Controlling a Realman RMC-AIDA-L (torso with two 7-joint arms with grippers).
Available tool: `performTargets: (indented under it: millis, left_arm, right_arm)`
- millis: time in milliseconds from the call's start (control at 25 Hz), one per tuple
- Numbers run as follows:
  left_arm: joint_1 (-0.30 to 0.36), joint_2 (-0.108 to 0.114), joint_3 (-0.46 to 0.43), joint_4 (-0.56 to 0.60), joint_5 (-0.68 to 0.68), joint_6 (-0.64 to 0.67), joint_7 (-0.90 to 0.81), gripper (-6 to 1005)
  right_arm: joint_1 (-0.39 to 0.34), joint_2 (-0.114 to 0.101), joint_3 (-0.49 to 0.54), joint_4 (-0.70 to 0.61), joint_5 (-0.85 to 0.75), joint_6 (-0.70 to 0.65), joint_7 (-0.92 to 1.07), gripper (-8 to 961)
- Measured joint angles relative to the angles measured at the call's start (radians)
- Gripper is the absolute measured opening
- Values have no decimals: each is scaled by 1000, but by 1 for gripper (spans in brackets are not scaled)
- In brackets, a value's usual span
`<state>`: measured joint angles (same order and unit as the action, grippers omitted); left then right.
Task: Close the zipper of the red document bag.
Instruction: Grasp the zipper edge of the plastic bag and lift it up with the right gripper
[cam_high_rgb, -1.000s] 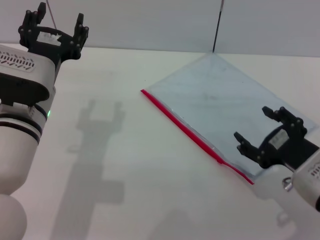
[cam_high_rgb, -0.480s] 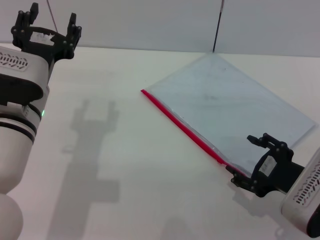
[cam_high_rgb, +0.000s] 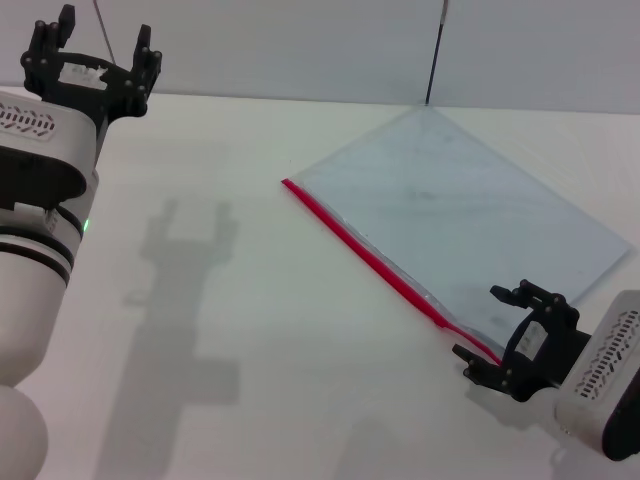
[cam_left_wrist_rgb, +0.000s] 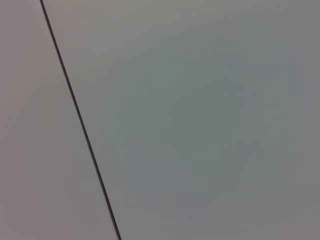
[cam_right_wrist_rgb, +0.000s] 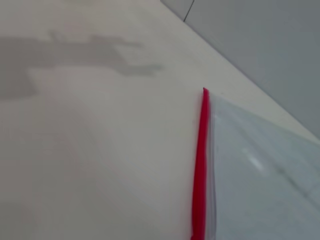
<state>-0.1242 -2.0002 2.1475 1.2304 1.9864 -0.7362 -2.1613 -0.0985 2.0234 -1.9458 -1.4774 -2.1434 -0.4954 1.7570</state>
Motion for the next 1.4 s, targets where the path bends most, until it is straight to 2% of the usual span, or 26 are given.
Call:
performTargets:
  millis: [400, 600, 1040, 1400]
  left_arm:
    - [0, -2, 0, 1, 0, -5, 0, 750]
    - [0, -3, 0, 1, 0, -6, 0, 750]
    - [0, -3, 0, 1, 0, -8, 0, 748]
    - [-3, -4, 0, 1, 0, -8, 0, 746]
  right_arm:
    - [37, 0, 11, 60, 2, -4, 1, 816]
    - [51, 0, 19, 85, 2, 2, 2, 775]
    - [74, 4, 66, 126, 2, 12, 12, 754]
    - [109, 6, 82, 159, 1, 19, 34, 677]
